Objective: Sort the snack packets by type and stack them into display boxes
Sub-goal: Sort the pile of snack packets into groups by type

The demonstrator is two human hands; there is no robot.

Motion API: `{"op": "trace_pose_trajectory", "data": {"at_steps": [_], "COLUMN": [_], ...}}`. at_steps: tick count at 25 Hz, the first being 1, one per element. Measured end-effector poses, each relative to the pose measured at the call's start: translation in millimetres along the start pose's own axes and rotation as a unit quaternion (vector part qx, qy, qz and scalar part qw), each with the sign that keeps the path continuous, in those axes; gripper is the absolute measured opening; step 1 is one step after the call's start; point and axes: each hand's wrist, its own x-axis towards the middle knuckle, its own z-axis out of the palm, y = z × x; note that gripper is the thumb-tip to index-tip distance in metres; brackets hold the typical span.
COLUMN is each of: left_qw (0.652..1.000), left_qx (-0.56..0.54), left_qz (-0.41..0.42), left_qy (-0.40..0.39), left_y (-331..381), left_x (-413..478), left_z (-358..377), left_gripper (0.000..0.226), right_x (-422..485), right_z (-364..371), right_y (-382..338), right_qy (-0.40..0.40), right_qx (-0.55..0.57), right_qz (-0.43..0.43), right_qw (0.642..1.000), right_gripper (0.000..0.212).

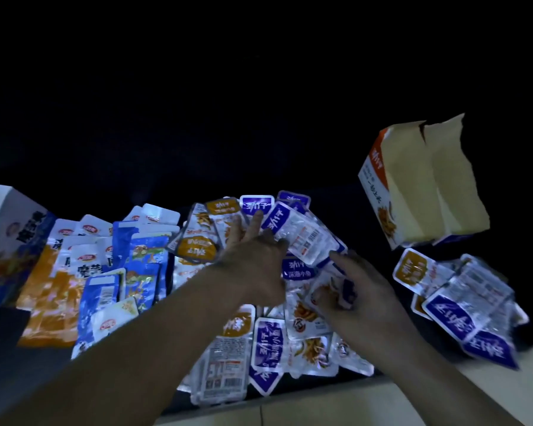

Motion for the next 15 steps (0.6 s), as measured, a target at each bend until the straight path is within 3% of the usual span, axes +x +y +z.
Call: {"op": "trace_pose_trajectory", "data": {"at_steps": [3, 6, 8, 11, 12, 15], "left_qw": [0.999, 0.998, 0.996, 0.985, 0.986, 0.998], "left_qx": [0.018, -0.025, -0.057, -0.070, -0.052, -0.032], "left_qz": [0.028, 0.054, 0.073, 0.049, 0.035, 0.031], "left_qy": [-0.022, -0.033, 0.015, 0.150, 0.153, 0.040], "left_y": [0.9, 14.8, 23.8, 23.0, 19.0, 7.0], "left_x": [13.5, 22.3, 25.5, 19.3, 15.1, 6.3], "left_z": [3.7, 5.6, 8.5, 17.2, 17.7, 14.6], "left_gripper": [0.090, 0.088, 0.082, 0.079, 0.084, 0.099], "right_x": [-15.8, -18.8, -12.1, -5.6, -4.6, -2.2], "right_z": [-2.4, -0.1, 1.0, 0.6, -1.6, -10.1], "right_y": [18.1, 35.2, 42.8, 42.8, 41.0, 37.7], "right_qy": [-0.112, -0.108, -0.071, -0.048, -0.049, -0.052], "right_qx": [-0.108, -0.176, -0.213, -0.225, -0.225, -0.239], "right_qz": [0.018, 0.002, -0.018, -0.034, -0.032, -0.024], "right_qw": [0.988, 0.979, 0.974, 0.973, 0.973, 0.969], "right_gripper": [0.109, 0.118, 0.121, 0.126, 0.125, 0.117]}}
